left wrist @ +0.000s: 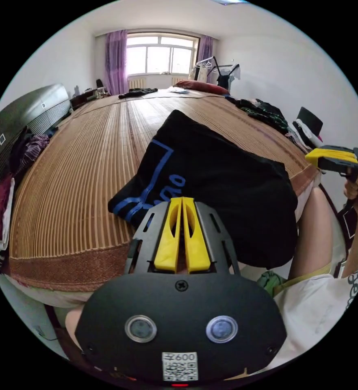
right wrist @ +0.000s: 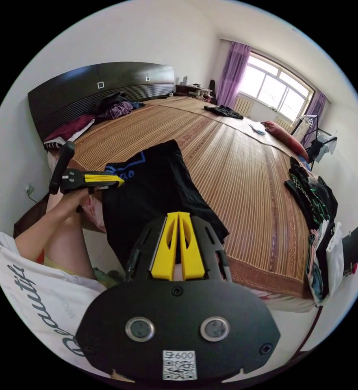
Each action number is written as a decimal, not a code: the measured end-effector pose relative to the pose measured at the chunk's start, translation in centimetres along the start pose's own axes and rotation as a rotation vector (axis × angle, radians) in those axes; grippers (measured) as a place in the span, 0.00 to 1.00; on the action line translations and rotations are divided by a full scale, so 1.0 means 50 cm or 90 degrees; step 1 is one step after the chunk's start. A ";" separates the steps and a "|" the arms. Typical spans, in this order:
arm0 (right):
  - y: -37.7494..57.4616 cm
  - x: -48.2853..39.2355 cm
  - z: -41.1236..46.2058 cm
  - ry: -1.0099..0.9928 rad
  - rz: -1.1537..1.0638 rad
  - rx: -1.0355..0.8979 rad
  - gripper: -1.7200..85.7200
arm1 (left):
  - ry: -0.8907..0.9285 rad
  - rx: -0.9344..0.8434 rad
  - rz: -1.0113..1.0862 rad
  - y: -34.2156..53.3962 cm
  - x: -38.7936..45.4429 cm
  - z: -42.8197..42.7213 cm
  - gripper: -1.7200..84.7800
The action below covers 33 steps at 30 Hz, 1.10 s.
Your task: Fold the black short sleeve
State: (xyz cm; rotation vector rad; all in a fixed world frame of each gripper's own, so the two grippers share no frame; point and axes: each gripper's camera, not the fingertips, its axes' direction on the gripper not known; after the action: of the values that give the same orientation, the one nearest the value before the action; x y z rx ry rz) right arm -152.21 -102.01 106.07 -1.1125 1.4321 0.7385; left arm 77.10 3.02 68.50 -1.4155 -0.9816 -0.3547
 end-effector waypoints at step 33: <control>-0.001 0.168 0.253 -0.105 -0.049 -0.122 0.01 | -0.062 -0.043 0.006 0.005 -0.057 -0.008 0.02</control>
State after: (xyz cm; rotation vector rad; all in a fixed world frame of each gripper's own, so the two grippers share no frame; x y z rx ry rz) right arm -146.78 -92.42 95.59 -1.2159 1.1921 0.9063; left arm 75.78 1.77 66.27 -1.5094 -1.0503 -0.3158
